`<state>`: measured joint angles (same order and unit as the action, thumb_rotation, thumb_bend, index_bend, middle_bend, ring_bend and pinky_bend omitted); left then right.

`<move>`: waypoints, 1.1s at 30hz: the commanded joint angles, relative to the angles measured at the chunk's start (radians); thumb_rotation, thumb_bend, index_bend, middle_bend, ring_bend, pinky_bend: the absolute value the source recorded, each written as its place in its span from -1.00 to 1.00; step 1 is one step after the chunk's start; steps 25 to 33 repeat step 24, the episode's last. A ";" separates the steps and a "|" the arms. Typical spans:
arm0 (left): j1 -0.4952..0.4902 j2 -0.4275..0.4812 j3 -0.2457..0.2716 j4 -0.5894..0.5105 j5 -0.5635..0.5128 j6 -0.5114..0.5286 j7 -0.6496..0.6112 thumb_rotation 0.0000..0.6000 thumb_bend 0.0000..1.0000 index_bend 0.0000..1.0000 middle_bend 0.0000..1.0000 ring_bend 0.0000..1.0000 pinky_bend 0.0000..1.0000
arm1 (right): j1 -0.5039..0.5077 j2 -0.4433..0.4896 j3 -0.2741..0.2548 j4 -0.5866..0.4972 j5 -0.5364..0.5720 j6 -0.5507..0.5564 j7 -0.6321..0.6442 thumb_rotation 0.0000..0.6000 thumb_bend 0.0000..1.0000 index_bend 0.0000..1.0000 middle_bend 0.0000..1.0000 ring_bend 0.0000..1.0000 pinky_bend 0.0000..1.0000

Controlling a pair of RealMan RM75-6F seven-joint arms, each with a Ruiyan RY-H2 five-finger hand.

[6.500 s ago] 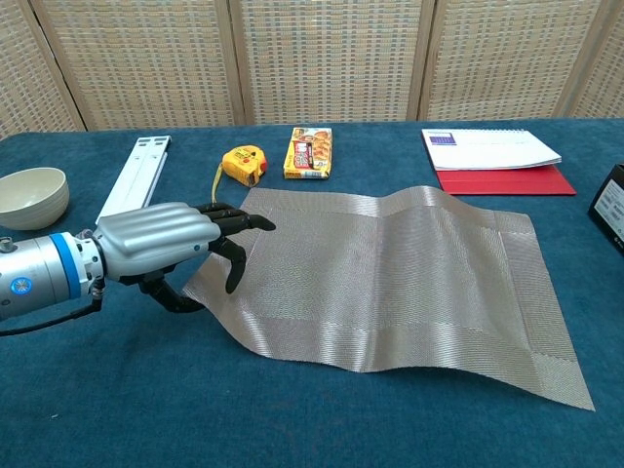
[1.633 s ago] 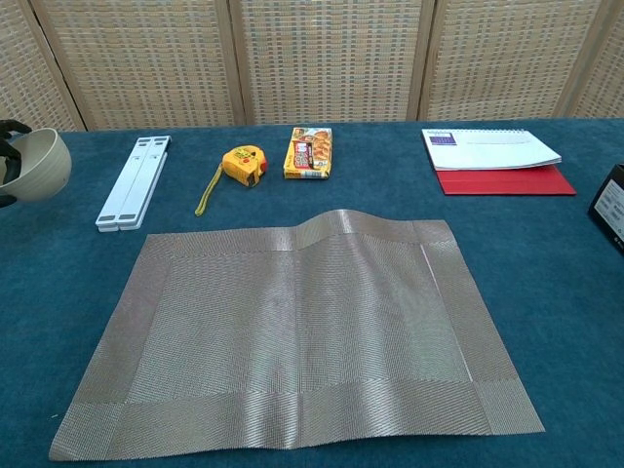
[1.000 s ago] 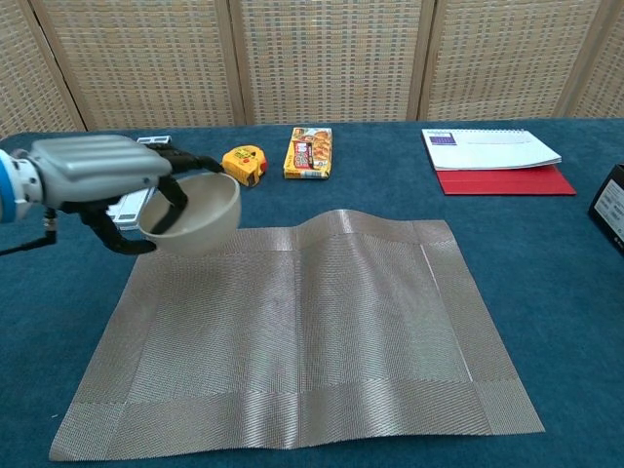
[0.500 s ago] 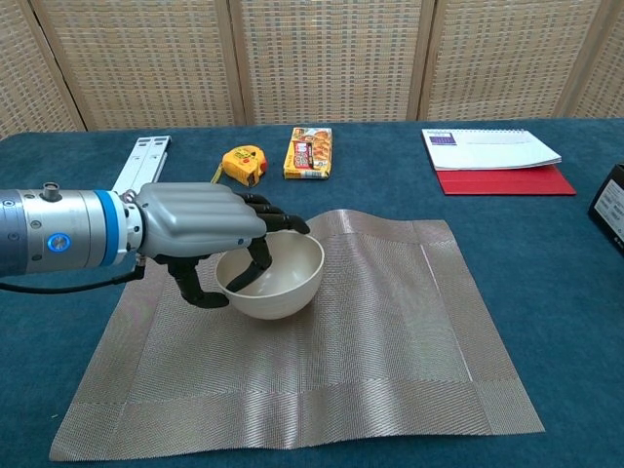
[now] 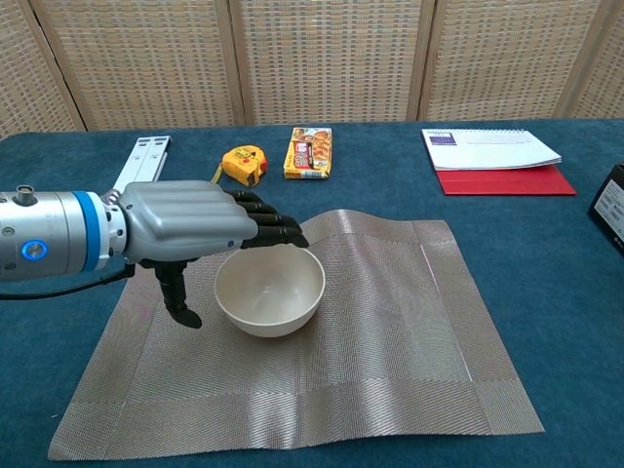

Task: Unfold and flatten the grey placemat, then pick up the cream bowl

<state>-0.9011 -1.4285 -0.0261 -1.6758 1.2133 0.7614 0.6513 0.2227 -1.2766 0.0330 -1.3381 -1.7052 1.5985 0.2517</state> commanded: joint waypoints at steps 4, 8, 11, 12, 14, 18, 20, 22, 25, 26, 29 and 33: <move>0.061 0.128 -0.013 -0.082 0.122 0.125 -0.148 1.00 -0.95 -1.00 -1.00 -1.00 -1.00 | -0.002 0.004 -0.003 -0.006 -0.006 0.004 0.000 1.00 -1.00 -0.84 -1.00 -1.00 -1.00; 0.145 0.200 -0.029 -0.109 0.144 0.275 -0.226 1.00 -0.95 -1.00 -1.00 -1.00 -1.00 | -0.003 0.006 -0.001 -0.008 -0.006 0.008 -0.001 1.00 -1.00 -0.85 -1.00 -1.00 -1.00; 0.294 0.219 -0.024 -0.142 0.102 0.492 -0.264 1.00 -0.95 -1.00 -1.00 -1.00 -1.00 | -0.004 0.006 0.006 -0.002 0.012 -0.001 -0.015 1.00 -1.00 -0.84 -1.00 -1.00 -1.00; 0.335 0.219 -0.017 -0.145 0.094 0.547 -0.267 1.00 -0.95 -1.00 -1.00 -1.00 -1.00 | -0.006 0.006 0.010 0.001 0.024 -0.008 -0.029 1.00 -1.00 -0.85 -1.00 -1.00 -1.00; 0.405 0.216 -0.003 -0.137 0.085 0.643 -0.254 1.00 -0.95 -1.00 -1.00 -1.00 -1.00 | -0.011 0.003 0.023 0.004 0.066 -0.031 -0.083 1.00 -1.00 -0.85 -1.00 -1.00 -1.00; 0.527 0.232 0.025 -0.145 0.066 0.771 -0.267 1.00 -0.95 -1.00 -1.00 -1.00 -1.00 | -0.025 0.019 0.053 -0.062 0.210 -0.125 -0.252 1.00 -1.00 -0.86 -1.00 -1.00 -1.00; 0.553 0.237 0.034 -0.138 0.073 0.785 -0.289 1.00 -0.95 -1.00 -1.00 -1.00 -1.00 | -0.024 0.031 0.059 -0.089 0.235 -0.144 -0.277 1.00 -1.00 -0.86 -1.00 -1.00 -1.00; 0.574 0.243 0.044 -0.133 0.065 0.780 -0.306 1.00 -0.95 -1.00 -1.00 -1.00 -1.00 | -0.024 0.037 0.066 -0.102 0.251 -0.152 -0.301 1.00 -1.00 -0.86 -1.00 -1.00 -1.00; 0.585 0.248 0.048 -0.133 0.054 0.763 -0.314 1.00 -0.95 -1.00 -1.00 -1.00 -1.00 | -0.024 0.039 0.068 -0.112 0.259 -0.159 -0.313 1.00 -1.00 -0.86 -1.00 -1.00 -1.00; 0.585 0.248 0.048 -0.133 0.054 0.763 -0.314 1.00 -0.95 -1.00 -1.00 -1.00 -1.00 | -0.024 0.039 0.068 -0.112 0.259 -0.159 -0.313 1.00 -1.00 -0.86 -1.00 -1.00 -1.00; 0.585 0.248 0.048 -0.133 0.054 0.763 -0.314 1.00 -0.95 -1.00 -1.00 -1.00 -1.00 | -0.024 0.039 0.068 -0.112 0.259 -0.159 -0.313 1.00 -1.00 -0.86 -1.00 -1.00 -1.00; 0.585 0.248 0.048 -0.133 0.054 0.763 -0.314 1.00 -0.95 -1.00 -1.00 -1.00 -1.00 | -0.024 0.039 0.068 -0.112 0.259 -0.159 -0.313 1.00 -1.00 -0.86 -1.00 -1.00 -1.00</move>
